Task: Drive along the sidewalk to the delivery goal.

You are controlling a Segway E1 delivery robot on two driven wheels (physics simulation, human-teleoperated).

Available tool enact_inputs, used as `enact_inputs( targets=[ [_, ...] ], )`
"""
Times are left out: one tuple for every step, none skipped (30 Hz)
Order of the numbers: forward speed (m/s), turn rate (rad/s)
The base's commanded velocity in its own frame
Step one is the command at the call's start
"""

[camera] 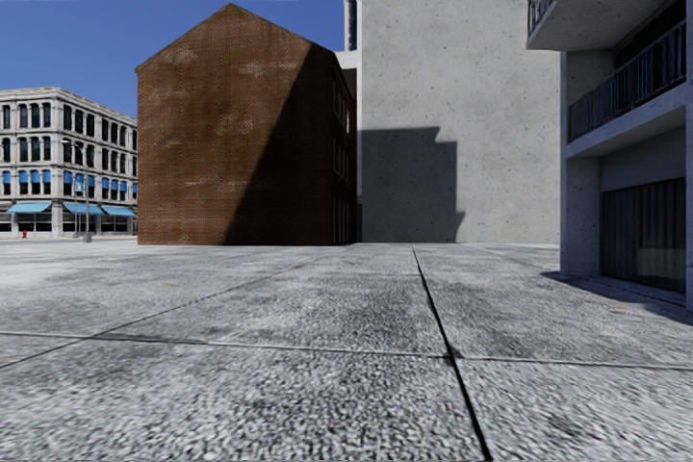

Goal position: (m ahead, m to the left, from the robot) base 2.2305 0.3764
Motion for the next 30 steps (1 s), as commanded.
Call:
enact_inputs(
  targets=[
    [1.42,0.0],
    [1.42,0.0],
    [1.42,0.0],
    [1.42,0.0],
    [1.42,0.0],
    [1.42,0.0],
    [1.42,0.0],
    [1.42,0.0],
    [1.42,0.0],
    [1.42,0.0],
    [1.42,0.0],
    [1.43,0.0],
    [1.45,0.0],
    [1.47,0.0],
    [1.47,0.0],
    [1.47,0.0],
    [1.47,0.0],
    [1.47,0.0],
    [1.48,0.0],
    [1.48,0.0],
    [1.48,0.0],
    [1.48,0.0],
    [1.48,0.0],
    [1.46,0.0],
    [1.46,0.0],
    [1.37,0.0],
    [1.3,0.1],
    [1.24,0.18],
    [1.24,0.18],
    [1.21,0.23]
  ],
)
